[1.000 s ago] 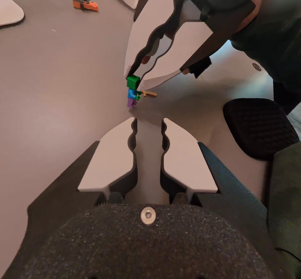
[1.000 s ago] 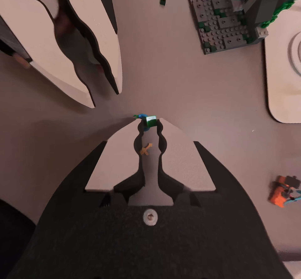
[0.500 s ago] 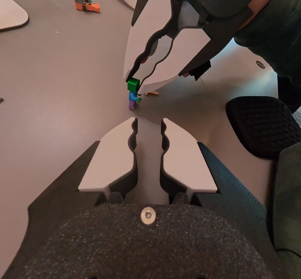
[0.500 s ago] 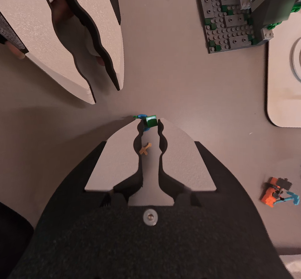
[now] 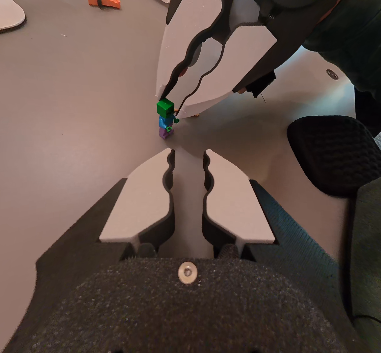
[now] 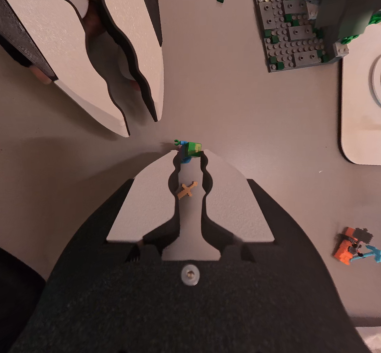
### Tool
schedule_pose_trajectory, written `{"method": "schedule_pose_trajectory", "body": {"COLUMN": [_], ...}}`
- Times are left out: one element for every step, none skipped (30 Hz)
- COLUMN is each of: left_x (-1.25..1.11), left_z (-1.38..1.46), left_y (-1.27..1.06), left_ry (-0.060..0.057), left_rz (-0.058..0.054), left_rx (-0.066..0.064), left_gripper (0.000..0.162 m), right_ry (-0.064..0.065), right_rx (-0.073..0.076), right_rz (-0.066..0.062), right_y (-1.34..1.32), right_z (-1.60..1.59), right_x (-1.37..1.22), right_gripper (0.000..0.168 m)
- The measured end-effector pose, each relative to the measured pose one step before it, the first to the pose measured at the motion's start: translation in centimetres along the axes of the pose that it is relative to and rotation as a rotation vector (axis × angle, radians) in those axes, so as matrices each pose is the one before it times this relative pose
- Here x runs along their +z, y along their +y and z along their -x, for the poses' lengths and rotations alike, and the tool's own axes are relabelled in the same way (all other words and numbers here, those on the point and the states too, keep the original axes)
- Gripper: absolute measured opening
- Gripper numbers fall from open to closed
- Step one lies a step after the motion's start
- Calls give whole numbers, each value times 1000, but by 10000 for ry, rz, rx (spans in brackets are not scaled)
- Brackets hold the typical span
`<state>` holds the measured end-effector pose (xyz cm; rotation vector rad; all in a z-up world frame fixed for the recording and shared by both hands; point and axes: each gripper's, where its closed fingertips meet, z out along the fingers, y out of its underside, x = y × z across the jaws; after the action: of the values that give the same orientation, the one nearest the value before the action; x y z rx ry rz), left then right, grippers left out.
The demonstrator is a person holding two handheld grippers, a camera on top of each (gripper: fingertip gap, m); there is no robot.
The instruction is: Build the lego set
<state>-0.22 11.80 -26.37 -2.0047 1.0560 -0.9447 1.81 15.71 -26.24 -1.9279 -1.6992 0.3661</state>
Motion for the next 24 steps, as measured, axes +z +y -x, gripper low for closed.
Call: {"method": "schedule_pose_trajectory", "body": {"left_x": [10, 17, 14, 12, 21, 3, 19, 14, 12, 5, 12, 9, 4, 1, 5, 8, 4, -2, 7, 0, -1, -19, -34, -46], "left_z": [-9, 2, -13, -16, -15, -18, 2, -13, -9, -14, -7, -8, -25, 3, -18, -16, -6, -3, 1, -14, -23, -11, -18, 6], "left_y": [6, 26, 33, 26, 20, 24, 24, -2, 7, 20, 18, 12, 5, 17, 3, 14, 11, 21, 17, 18, 3, -4, -5, -29], "left_ry": [-5, -4, -2, 3, 6, 4, -8, 0, 1, 0, -1, 0, 3, -4, 8, 4, -2, -1, -4, 3, 6, 1, -2, -18], "left_rz": [3, 10, 12, 3, 6, 9, 9, 1, -1, 5, 10, 3, 0, 3, 2, 4, -1, 6, 6, 1, -4, -10, -14, -23], "left_rx": [13, 11, 7, 6, 5, 8, 5, 6, 4, 7, 8, 2, 1, 5, 7, -1, -3, 3, 8, 8, 3, 4, 12, 18], "left_gripper": [26, 26, 26, 26, 26, 26, 26, 26, 26, 26, 26, 26, 26, 26, 26, 26, 26, 26, 26, 26, 26, 26, 25, 25], "right_ry": [-17, -10, -5, 10, 4, -11, 7, -3, -7, 3, 11, 6, 2, -5, -5, 2, 4, 9, -3, -2, 22, 34, 3, -37], "right_rx": [-14, -15, -27, -19, -5, -1, 0, -3, 5, 6, 0, 0, 9, 14, 17, 12, 10, 16, 30, 62, 107, 170, 272, 381], "right_rz": [-5, -1, 0, -3, -6, -10, -10, -7, -11, -9, 2, 5, -6, -7, -9, -8, -5, -15, -34, -61, -74, -97, -130, -161], "right_y": [-16, -12, -7, -10, -19, -17, -4, -8, -20, -12, 1, 23, 1, 2, 7, 8, 1, -12, -48, -78, -72, -67, -40, 9], "right_z": [81, 60, 53, 26, 23, 34, 2, 23, 13, 2, -9, -12, 2, 12, 3, -10, -17, -17, -25, -40, -105, -168, -168, -134], "right_x": [-14, -15, -31, -40, -42, -43, -38, -36, -38, -31, -25, -15, -1, -14, -16, -16, -35, -65, -112, -165, -261, -358, -464, -517], "right_gripper": [18, 18, 18, 18, 18, 18, 18, 18, 18, 19, 19, 19, 19, 19, 19, 19, 19, 19, 19, 19, 19, 20, 20, 20]}}
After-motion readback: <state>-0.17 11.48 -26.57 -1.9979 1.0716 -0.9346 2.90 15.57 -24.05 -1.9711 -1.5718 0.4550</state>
